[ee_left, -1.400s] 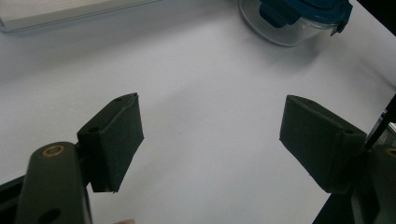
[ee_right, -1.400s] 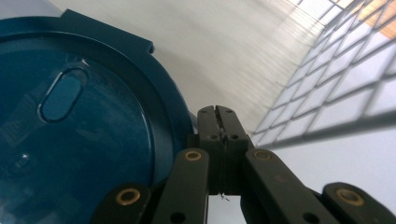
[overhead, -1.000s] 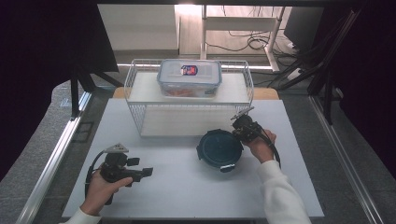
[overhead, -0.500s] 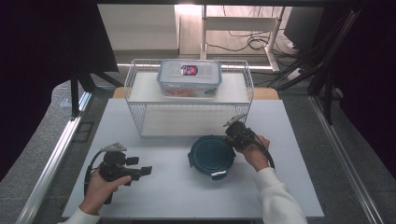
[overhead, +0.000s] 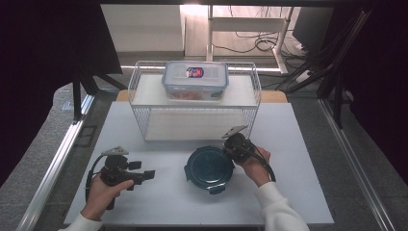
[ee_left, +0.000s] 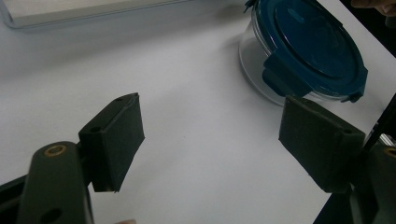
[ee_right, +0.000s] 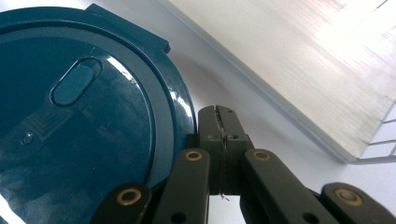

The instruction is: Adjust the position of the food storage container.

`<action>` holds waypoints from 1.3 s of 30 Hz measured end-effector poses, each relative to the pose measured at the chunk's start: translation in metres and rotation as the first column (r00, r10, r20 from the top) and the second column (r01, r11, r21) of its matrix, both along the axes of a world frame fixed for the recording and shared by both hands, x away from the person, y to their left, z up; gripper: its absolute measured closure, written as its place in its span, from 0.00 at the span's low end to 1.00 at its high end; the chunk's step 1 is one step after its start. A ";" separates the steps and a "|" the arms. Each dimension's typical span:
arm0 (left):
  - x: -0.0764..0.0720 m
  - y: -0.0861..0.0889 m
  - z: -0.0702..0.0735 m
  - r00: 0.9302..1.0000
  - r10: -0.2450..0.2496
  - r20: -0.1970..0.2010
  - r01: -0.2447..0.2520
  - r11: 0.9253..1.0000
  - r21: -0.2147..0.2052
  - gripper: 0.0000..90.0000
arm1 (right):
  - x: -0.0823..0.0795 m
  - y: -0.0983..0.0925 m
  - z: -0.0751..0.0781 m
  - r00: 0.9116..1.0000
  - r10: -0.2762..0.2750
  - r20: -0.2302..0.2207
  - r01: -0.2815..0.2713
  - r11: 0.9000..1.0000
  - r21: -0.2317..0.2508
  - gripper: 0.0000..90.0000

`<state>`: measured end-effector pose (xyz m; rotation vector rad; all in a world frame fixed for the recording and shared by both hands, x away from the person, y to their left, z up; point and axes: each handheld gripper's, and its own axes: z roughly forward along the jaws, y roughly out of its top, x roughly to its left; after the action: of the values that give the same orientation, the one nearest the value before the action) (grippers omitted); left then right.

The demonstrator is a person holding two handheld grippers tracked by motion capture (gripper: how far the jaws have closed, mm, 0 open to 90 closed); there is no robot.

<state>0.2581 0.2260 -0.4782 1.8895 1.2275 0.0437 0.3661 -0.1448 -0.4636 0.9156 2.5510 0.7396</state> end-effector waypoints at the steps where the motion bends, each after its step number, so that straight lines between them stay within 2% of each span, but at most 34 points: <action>1: 0.000 0.000 0.000 1.000 0.000 -0.002 0.000 1.000 0.000 0.24 | -0.001 0.000 0.000 1.000 0.002 -0.001 -0.002 1.000 0.002 1.00; 15: 0.001 -0.004 -0.002 1.000 -0.005 -0.009 0.005 1.000 0.008 0.24 | -0.024 0.006 -0.001 0.999 0.027 -0.019 -0.026 1.000 0.012 1.00; 18: 0.001 -0.003 0.000 1.000 -0.014 -0.013 0.014 1.000 -0.019 0.24 | -0.027 0.005 -0.001 0.999 0.025 -0.023 -0.024 0.999 0.021 1.00; 28: -0.001 -0.003 0.002 1.000 -0.010 -0.004 0.009 1.000 -0.020 0.23 | -0.032 0.001 0.001 0.998 0.034 -0.060 -0.032 0.999 0.030 0.99; 32: -0.001 -0.001 0.003 1.000 0.002 -0.005 -0.002 1.000 -0.029 0.23 | -0.033 -0.008 0.009 0.999 0.013 -0.041 -0.007 0.992 0.128 0.99; 35: -0.003 0.001 0.005 1.000 -0.005 -0.008 0.005 0.997 -0.072 0.23 | -0.038 -0.017 0.017 1.000 0.002 -0.026 0.004 0.980 0.199 0.99; 39: -0.005 -0.001 0.010 1.000 -0.003 0.007 0.003 0.998 -0.069 0.23 | -0.050 -0.026 0.021 1.000 -0.001 -0.015 0.005 0.966 0.258 0.92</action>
<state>0.2527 0.2253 -0.4679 1.8300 1.2066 0.0063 0.3163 -0.1704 -0.4429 1.0055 2.5036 1.0872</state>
